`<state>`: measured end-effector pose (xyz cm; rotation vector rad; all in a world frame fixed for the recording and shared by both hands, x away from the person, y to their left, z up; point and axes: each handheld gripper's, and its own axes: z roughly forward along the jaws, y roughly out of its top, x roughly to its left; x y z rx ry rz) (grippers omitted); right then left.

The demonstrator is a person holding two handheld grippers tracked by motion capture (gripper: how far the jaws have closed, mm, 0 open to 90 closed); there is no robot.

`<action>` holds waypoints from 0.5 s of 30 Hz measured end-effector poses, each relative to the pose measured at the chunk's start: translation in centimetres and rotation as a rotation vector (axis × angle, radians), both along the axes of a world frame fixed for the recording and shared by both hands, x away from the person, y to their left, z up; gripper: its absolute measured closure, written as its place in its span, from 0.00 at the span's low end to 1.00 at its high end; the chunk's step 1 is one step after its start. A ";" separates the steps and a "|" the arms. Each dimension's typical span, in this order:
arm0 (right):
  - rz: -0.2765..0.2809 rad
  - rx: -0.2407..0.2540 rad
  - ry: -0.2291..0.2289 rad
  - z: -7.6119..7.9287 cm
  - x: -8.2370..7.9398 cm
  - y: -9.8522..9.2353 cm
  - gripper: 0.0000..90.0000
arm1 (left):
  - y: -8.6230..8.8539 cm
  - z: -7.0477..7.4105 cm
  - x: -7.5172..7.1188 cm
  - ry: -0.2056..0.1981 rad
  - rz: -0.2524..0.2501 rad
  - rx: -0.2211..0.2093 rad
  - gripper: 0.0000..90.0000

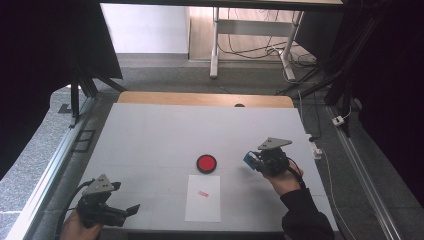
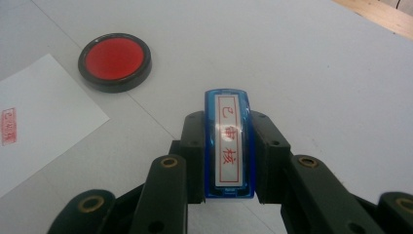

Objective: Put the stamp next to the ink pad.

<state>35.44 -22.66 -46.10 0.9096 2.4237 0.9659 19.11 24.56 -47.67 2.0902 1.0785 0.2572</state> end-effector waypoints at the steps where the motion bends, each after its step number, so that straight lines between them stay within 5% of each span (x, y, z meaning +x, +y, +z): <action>1: -0.001 -0.004 0.005 -0.2 0.1 0.0 0.79 | 0.0 0.0 0.0 -0.001 0.000 0.001 0.00; 15: 0.007 -0.041 0.038 -1.6 0.7 0.3 0.79 | 0.0 0.0 0.0 0.000 0.000 0.003 0.01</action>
